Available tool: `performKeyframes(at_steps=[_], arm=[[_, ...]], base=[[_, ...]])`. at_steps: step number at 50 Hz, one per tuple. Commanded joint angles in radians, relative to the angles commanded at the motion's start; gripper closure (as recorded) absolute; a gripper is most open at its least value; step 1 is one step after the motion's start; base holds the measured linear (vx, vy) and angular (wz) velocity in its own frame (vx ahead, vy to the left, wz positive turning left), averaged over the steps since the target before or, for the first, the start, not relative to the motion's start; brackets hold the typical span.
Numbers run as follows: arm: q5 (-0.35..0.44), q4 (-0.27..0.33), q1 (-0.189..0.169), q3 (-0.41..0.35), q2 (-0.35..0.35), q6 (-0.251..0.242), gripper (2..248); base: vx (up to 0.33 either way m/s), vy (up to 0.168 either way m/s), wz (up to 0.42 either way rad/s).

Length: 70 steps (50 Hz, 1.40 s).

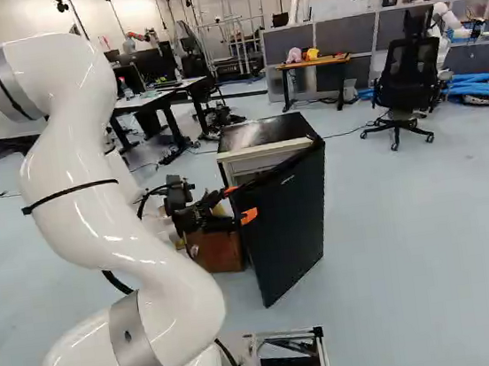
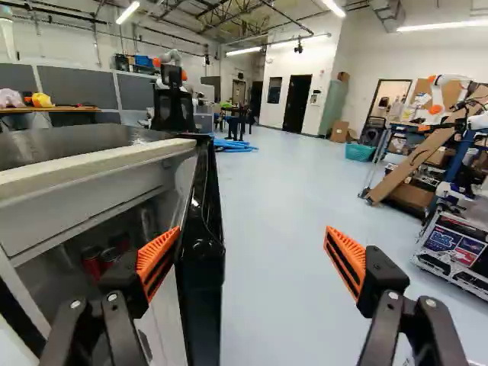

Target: Grab a drink from the fridge

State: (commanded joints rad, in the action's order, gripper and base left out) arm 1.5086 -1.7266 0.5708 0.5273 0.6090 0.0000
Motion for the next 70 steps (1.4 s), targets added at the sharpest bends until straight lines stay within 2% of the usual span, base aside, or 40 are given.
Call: performKeyframes(at_steps=[39,70], arm=[[0.0,-0.114,-0.1,0.012,0.002,0.0,3],[-0.003,-0.205,-0.203,0.051,0.004,0.0,3]], base=[[0.0,0.0,0.0],[0.0,0.0,0.0]])
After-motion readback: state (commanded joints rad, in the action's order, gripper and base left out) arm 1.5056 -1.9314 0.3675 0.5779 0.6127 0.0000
